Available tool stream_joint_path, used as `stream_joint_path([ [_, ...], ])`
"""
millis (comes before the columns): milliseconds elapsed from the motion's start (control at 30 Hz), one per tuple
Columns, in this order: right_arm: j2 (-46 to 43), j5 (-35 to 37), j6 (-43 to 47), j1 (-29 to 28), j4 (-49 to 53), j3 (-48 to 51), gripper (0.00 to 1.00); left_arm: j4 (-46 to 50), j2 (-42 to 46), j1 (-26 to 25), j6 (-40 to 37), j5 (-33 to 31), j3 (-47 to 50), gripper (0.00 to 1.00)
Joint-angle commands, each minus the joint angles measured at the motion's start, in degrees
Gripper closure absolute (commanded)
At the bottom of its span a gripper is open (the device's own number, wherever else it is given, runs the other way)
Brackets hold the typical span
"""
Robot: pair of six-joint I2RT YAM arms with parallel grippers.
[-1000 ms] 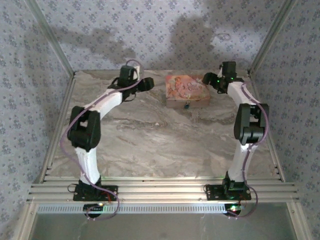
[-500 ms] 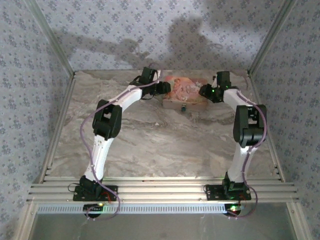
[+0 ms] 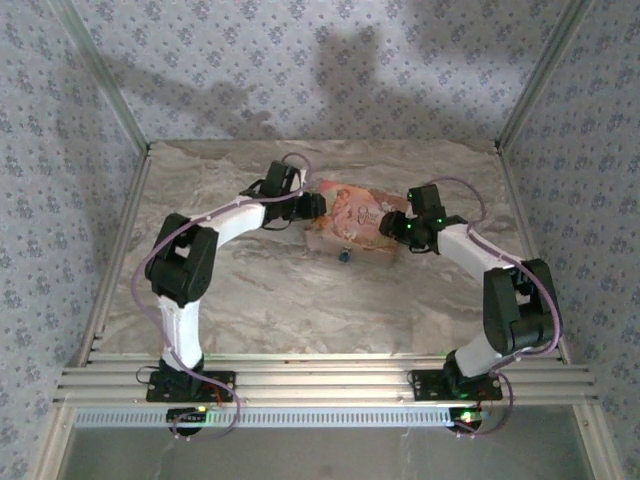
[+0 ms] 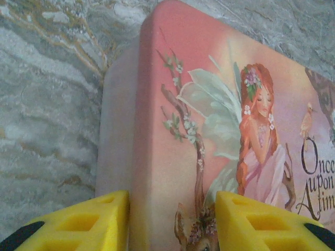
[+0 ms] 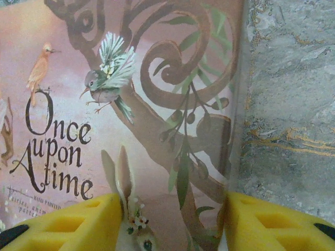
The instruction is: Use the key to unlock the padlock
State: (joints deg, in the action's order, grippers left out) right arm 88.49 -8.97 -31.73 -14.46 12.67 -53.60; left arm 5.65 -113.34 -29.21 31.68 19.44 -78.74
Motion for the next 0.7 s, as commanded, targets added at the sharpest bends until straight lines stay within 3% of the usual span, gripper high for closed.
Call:
stream_joint_path([
  [0, 2.05, -2.09, 1.21, -1.12, 4.89, -1.56, 0.46, 1.56, 1.94, -3.26, 1.18, 2.52, 3.9, 0.55],
  [333, 10.19, -1.46, 5.36, 0.09, 9.67, -12.35, 0.42, 6.28, 2.98, -3.37, 0.03, -1.81, 1.46, 0.5],
  [500, 4.79, -0.11, 6.62, 0.91, 12.3, -13.05, 0.2, 18.6, 7.3, -2.49, -6.2, -9.66, -3.61, 0.39],
  [667, -1.1, -0.02, 7.78, 2.35, 16.09, -14.16, 0.13, 26.69, 15.99, 1.59, -10.93, -15.5, -4.16, 0.29],
])
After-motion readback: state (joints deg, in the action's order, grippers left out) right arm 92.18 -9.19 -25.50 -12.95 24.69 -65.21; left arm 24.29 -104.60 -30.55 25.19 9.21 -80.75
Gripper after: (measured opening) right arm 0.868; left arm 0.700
